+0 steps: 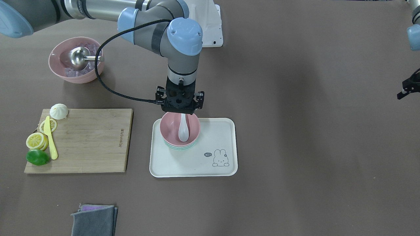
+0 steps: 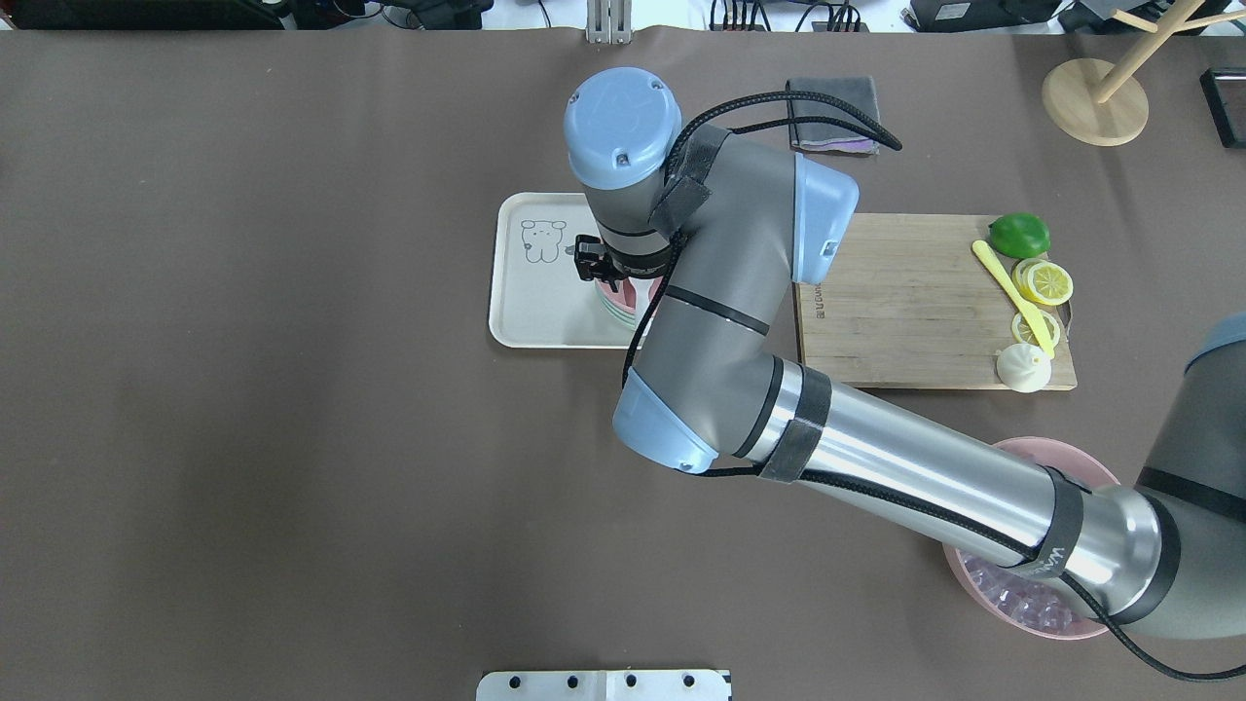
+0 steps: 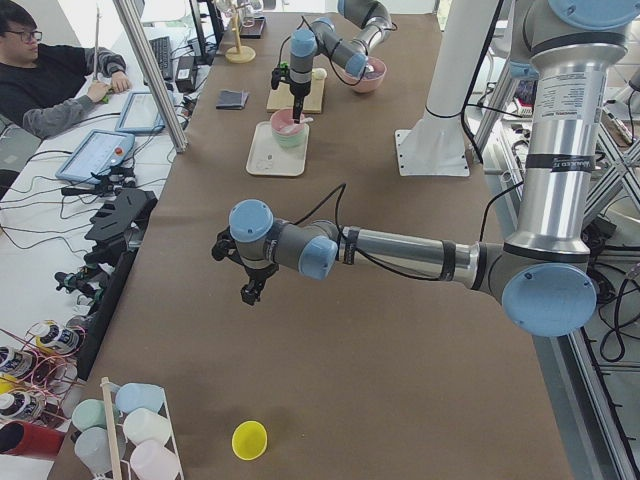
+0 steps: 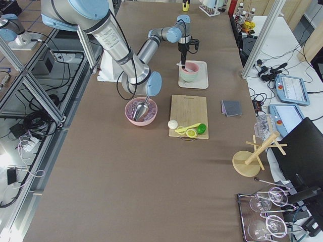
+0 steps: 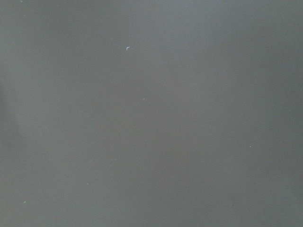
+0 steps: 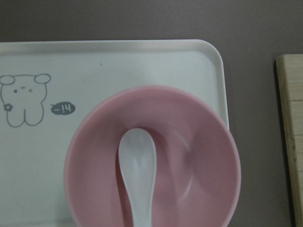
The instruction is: Stack pink bowl on green and place spoon
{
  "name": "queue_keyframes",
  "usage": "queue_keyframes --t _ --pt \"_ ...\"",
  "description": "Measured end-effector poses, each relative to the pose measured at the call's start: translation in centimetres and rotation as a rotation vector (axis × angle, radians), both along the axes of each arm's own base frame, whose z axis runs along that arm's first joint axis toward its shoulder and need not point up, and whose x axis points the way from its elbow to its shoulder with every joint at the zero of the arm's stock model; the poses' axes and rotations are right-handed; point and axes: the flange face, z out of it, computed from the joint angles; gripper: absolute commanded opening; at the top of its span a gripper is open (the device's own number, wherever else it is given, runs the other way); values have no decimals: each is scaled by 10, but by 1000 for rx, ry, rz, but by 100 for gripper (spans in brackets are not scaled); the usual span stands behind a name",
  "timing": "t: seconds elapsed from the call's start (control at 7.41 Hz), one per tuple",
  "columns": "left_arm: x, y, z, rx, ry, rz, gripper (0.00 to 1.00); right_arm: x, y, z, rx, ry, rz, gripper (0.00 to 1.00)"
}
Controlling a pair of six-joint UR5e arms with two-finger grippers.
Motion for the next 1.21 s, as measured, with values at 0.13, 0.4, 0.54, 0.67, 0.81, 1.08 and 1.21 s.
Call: queue_keyframes --t 0.13,0.4,0.54,0.67,0.81,1.08,1.21 --pt "-12 12 16 -55 -7 -38 98 20 -20 8 7 3 -3 100" --pt "-59 33 39 -169 -11 -159 98 75 -63 36 1 1 -27 100" --pt "-75 42 44 -228 -22 -194 98 104 -83 50 0 -5 -43 100" --pt "-87 51 46 -278 -65 -207 98 132 -100 64 3 -8 -59 100" --pt "-99 60 45 -282 -131 -189 98 160 -114 84 9 -20 -84 100" --pt "-111 75 50 -277 -190 -146 98 233 -140 146 42 -59 -144 100" --pt "-112 75 48 -273 -185 -141 98 282 -149 183 57 -73 -178 100"
